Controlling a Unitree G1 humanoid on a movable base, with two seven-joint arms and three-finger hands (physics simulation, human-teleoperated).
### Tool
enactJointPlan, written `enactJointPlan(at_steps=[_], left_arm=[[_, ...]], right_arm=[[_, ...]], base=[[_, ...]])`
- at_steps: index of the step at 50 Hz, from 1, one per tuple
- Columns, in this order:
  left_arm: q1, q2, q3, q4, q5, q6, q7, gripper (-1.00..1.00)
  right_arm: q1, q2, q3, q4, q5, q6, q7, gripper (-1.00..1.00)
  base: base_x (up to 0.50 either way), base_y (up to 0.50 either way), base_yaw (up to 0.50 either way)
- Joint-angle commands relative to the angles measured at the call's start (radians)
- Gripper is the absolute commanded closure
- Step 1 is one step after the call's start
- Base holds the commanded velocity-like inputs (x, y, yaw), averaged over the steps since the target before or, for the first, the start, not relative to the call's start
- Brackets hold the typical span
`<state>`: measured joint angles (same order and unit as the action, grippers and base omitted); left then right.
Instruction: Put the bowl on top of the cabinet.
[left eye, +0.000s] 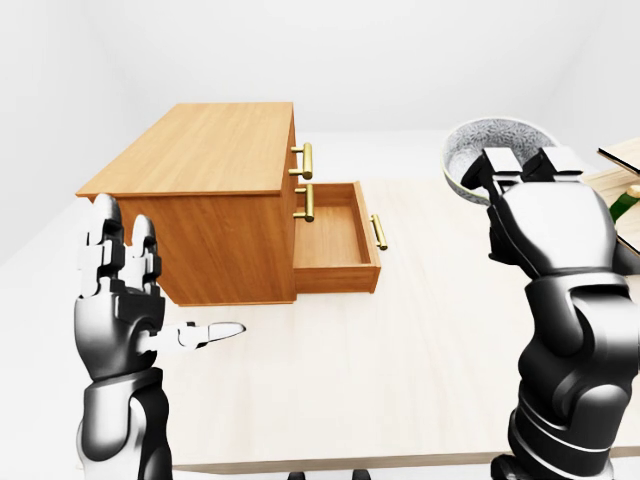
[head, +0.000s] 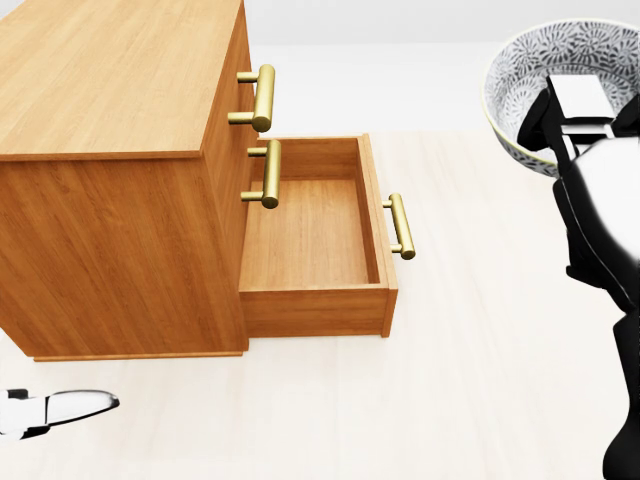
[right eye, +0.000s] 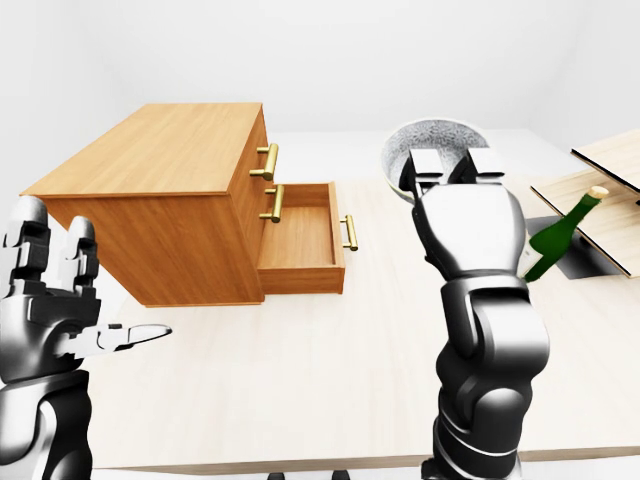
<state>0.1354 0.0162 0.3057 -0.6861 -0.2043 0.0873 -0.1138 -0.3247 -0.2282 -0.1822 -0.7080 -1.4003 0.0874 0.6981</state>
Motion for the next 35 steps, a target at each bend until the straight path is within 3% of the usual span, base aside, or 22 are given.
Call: enactJointPlan(at_steps=[1, 16, 19, 24, 27, 30, 35], left_arm=[[-0.004, 0.000, -0.002, -0.007, 0.001, 0.000, 0.002, -1.00], [-0.004, 0.001, -0.002, -0.007, 0.001, 0.000, 0.003, -1.00], [-0.006, 0.001, -0.004, -0.001, 0.001, 0.000, 0.002, -1.00], [-0.011, 0.005, 0.004, -0.002, -0.007, 0.000, 0.005, -1.00], [-0.015, 0.005, 0.001, 0.006, -0.005, 0.000, 0.009, -1.00], [-0.016, 0.004, -0.009, 0.016, 0.002, 0.000, 0.011, -1.00], [-0.017, 0.007, -0.006, 0.016, -0.002, 0.000, 0.013, -1.00]], right_arm=[[-0.065, 0.100, 0.063, -0.174, -0.119, 0.000, 0.000, 1.00], [-0.065, 0.099, 0.064, -0.174, -0.119, 0.000, 0.000, 1.00], [-0.151, 0.041, 0.054, -0.070, -0.087, 0.000, 0.000, 1.00], [-0.447, -0.111, 0.043, 0.254, -0.006, 0.000, 0.000, 1.00], [-0.575, -0.160, 0.057, 0.379, 0.017, 0.000, 0.000, 1.00], [-0.776, -0.218, 0.076, 0.561, 0.048, 0.000, 0.000, 1.00], [-0.970, -0.233, 0.105, 0.738, 0.053, 0.000, 0.000, 1.00]], base=[[0.00, 0.00, 0.00], [0.00, 0.00, 0.00], [0.00, 0.00, 0.00], [0.00, 0.00, 0.00], [0.00, 0.00, 0.00], [0.00, 0.00, 0.00], [0.00, 0.00, 0.00]])
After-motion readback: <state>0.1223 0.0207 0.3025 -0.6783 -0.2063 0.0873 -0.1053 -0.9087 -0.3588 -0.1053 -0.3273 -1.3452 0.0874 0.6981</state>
